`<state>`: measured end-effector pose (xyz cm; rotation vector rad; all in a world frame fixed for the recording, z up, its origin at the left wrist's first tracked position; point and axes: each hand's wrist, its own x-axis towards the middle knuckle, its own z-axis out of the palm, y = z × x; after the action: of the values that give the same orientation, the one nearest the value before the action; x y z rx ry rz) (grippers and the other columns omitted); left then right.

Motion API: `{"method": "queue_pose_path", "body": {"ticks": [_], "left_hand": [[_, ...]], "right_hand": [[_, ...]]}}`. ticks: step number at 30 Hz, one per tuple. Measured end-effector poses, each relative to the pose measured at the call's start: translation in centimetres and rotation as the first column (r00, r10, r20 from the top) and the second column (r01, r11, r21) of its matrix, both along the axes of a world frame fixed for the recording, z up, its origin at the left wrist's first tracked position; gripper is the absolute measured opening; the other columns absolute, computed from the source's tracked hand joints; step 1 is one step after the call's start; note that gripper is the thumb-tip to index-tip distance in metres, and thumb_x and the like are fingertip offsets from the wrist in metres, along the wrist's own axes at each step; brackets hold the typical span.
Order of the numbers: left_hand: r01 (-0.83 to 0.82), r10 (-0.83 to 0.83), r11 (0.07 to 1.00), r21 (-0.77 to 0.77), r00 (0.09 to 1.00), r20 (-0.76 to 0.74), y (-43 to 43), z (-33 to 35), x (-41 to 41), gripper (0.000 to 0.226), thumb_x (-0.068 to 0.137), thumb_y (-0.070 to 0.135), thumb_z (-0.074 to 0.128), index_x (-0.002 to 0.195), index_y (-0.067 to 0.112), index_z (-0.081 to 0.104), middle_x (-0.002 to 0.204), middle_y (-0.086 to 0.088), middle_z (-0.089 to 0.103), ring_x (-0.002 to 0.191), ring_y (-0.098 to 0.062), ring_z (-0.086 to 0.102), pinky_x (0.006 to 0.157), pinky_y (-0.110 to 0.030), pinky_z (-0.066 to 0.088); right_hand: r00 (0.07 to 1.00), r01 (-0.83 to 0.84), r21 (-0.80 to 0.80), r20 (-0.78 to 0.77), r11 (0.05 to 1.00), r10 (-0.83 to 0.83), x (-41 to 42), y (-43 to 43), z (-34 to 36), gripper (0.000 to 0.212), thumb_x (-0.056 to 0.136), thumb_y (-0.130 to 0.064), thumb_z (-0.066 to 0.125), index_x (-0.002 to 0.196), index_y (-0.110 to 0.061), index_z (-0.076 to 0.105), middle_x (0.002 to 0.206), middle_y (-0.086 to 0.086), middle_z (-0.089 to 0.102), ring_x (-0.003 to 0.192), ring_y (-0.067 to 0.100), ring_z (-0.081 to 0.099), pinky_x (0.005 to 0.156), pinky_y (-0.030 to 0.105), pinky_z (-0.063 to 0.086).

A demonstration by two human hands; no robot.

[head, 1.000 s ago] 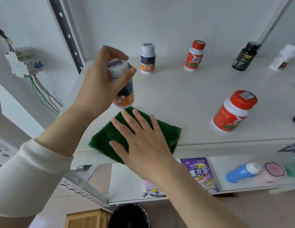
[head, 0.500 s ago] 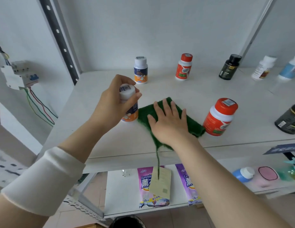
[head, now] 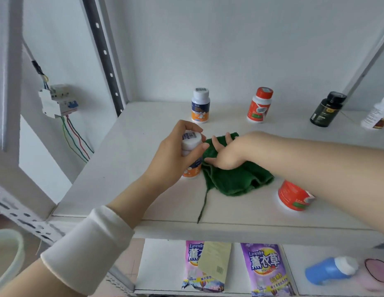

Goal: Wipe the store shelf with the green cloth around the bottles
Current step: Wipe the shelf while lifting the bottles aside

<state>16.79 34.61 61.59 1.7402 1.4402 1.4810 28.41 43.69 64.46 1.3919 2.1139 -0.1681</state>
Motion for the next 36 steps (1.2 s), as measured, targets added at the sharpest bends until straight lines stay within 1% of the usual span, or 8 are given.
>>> {"method": "queue_pose_path", "body": {"ticks": [6, 10, 15, 18, 24, 28, 31, 36], "left_hand": [[-0.087, 0.087, 0.996, -0.014, 0.996, -0.01, -0.1, 0.3, 0.8, 0.023, 0.084, 0.024, 0.063, 0.095, 0.037, 0.047, 0.101, 0.007, 0.065, 0.093, -0.005, 0.061, 0.08, -0.017, 0.052], [-0.129, 0.129, 0.99, -0.052, 0.992, -0.001, -0.4, 0.7, 1.0, 0.023, 0.083, 0.022, 0.064, 0.094, 0.034, 0.048, 0.096, 0.008, 0.066, 0.088, -0.002, 0.062, 0.077, -0.015, 0.052], [-0.206, 0.207, 0.976, -0.076, 0.978, 0.005, -1.7, 1.1, -0.3, 0.021, 0.077, 0.039, 0.062, 0.094, 0.034, 0.051, 0.09, 0.012, 0.067, 0.089, -0.002, 0.062, 0.075, -0.013, 0.051], [-0.258, 0.259, 0.963, -0.074, 0.966, 0.01, -2.8, 1.5, -2.1, 0.024, 0.073, 0.045, 0.059, 0.094, 0.035, 0.051, 0.092, 0.015, 0.067, 0.089, -0.004, 0.063, 0.074, -0.014, 0.052], [-0.367, 0.367, 0.93, 0.004, 0.93, 0.019, -3.9, 2.7, -7.2, 0.019, 0.082, 0.029, 0.062, 0.091, 0.041, 0.05, 0.088, 0.017, 0.066, 0.088, -0.007, 0.065, 0.075, -0.018, 0.053], [-0.465, 0.463, 0.881, 0.088, 0.885, 0.045, -4.9, 3.5, -10.4, 0.019, 0.081, 0.029, 0.059, 0.089, 0.043, 0.049, 0.087, 0.018, 0.065, 0.088, -0.009, 0.065, 0.075, -0.024, 0.056], [-0.52, 0.52, 0.847, 0.111, 0.854, 0.037, -5.0, 3.7, -11.8, 0.021, 0.081, 0.025, 0.059, 0.09, 0.04, 0.048, 0.09, 0.011, 0.064, 0.088, -0.011, 0.065, 0.077, -0.028, 0.056], [-0.564, 0.569, 0.815, 0.134, 0.823, 0.006, -4.8, 4.1, -12.0, 0.021, 0.082, 0.025, 0.06, 0.092, 0.037, 0.046, 0.096, 0.008, 0.061, 0.088, -0.004, 0.062, 0.076, -0.019, 0.054]], "right_hand": [[0.99, -0.138, -0.043, 0.005, 0.989, 0.139, 1.4, 2.7, 0.4, 0.074, 0.091, -0.06, 0.018, 0.14, -0.025, -0.025, 0.15, 0.012, -0.027, 0.141, 0.033, -0.014, 0.114, 0.044, -0.003], [0.956, -0.293, -0.057, 0.011, 0.954, 0.294, 2.2, 3.8, -0.4, 0.074, 0.09, -0.062, 0.016, 0.139, -0.028, -0.027, 0.149, 0.01, -0.031, 0.14, 0.033, -0.018, 0.113, 0.045, -0.004], [0.81, -0.584, -0.074, -0.117, 0.809, 0.574, 2.0, 4.2, -1.7, 0.071, 0.09, -0.06, 0.016, 0.136, -0.031, -0.032, 0.145, 0.004, -0.04, 0.135, 0.024, -0.032, 0.111, 0.034, -0.012], [0.727, -0.676, -0.061, -0.224, 0.735, 0.65, 0.6, 4.6, -2.5, 0.071, 0.09, -0.06, 0.018, 0.135, -0.036, -0.032, 0.143, -0.002, -0.043, 0.131, 0.015, -0.039, 0.105, 0.027, -0.017], [0.608, -0.735, 0.044, -0.4, 0.677, 0.686, -6.2, 4.5, -3.5, 0.074, 0.088, -0.061, 0.024, 0.141, -0.035, -0.019, 0.149, -0.005, -0.032, 0.135, 0.011, -0.032, 0.105, 0.026, -0.018], [0.58, -0.718, 0.144, -0.419, 0.681, 0.699, -12.4, 4.5, -3.8, 0.077, 0.088, -0.062, 0.021, 0.144, -0.023, -0.016, 0.153, -0.002, -0.023, 0.139, 0.013, -0.024, 0.113, 0.033, -0.012], [0.563, -0.726, 0.153, -0.428, 0.67, 0.707, -16.6, 4.5, -3.9, 0.071, 0.091, -0.058, 0.02, 0.145, -0.024, -0.013, 0.153, 0.0, -0.022, 0.14, 0.014, -0.023, 0.115, 0.036, -0.011], [0.423, -0.797, 0.202, -0.487, 0.57, 0.764, -19.7, 3.5, -4.3, 0.055, 0.098, -0.041, 0.021, 0.146, -0.026, -0.002, 0.156, -0.001, -0.011, 0.142, 0.015, -0.015, 0.115, 0.033, -0.008]]}}
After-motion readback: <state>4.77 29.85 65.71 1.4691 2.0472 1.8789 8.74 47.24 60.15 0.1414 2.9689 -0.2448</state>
